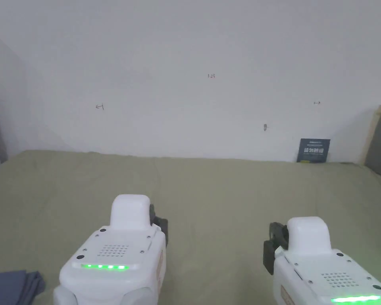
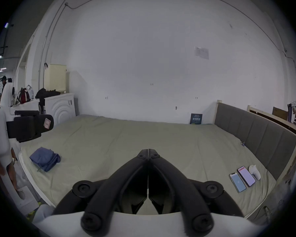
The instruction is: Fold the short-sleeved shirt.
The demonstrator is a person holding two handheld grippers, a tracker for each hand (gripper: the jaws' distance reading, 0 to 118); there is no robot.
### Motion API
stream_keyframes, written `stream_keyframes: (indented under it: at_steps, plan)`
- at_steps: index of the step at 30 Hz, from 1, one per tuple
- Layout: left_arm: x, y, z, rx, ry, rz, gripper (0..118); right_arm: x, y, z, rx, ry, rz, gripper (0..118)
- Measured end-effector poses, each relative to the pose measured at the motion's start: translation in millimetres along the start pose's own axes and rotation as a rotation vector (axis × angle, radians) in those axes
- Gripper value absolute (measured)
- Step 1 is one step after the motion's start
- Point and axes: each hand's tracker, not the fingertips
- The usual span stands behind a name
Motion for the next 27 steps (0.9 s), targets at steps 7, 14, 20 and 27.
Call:
stream_keyframes:
  at_steps: [7,14,20,27]
  plan:
    - [-5,8,3,0.015,0.055,-0.078,118,5,16,3,0.047,-0.027,-0.053,107]
    - [-7,11,0,0.019,0.056,-0.12,118,4,25,-1,0.056,-0.015,-0.032,118]
    - [-11,14,7,-0.005,0.059,-0.122,118,6,20,7,0.067,-0.028,-0.027,118]
    - [-4,18,8,-0.012,0.056,-0.18,118,6,25,8,0.064,-0.017,-0.011,118]
